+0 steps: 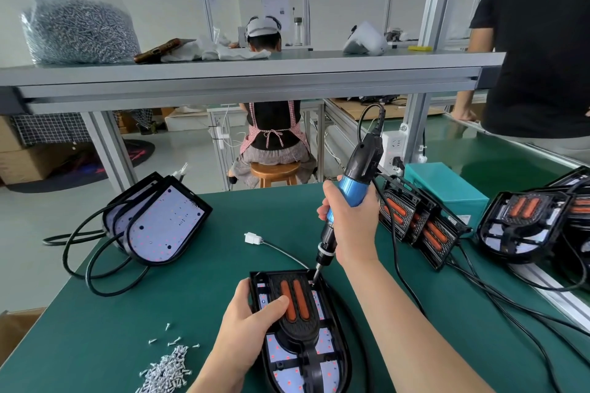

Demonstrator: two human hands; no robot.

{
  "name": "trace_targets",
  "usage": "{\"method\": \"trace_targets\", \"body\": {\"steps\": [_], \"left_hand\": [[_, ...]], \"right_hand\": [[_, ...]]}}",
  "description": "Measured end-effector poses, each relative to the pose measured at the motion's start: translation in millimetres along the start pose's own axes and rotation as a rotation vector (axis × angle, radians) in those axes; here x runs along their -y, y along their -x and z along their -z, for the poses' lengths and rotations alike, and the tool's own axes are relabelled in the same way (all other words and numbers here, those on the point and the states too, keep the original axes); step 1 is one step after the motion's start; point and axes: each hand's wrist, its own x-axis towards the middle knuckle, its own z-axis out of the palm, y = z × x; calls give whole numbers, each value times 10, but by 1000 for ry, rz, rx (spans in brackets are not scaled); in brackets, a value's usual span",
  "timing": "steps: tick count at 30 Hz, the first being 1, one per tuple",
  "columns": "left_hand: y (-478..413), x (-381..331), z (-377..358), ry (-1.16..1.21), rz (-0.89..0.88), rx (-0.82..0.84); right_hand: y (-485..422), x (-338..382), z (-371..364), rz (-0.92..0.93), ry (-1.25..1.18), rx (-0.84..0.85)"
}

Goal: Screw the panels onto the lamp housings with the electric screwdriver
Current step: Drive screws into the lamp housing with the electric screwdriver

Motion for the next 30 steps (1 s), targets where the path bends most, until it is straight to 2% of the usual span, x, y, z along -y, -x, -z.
{"method": "trace_targets", "body": {"steps": [30], "left_hand": [[-22, 53, 14, 17, -27, 27]], "right_hand": [[-57, -88, 12, 33, 27, -22]]}}
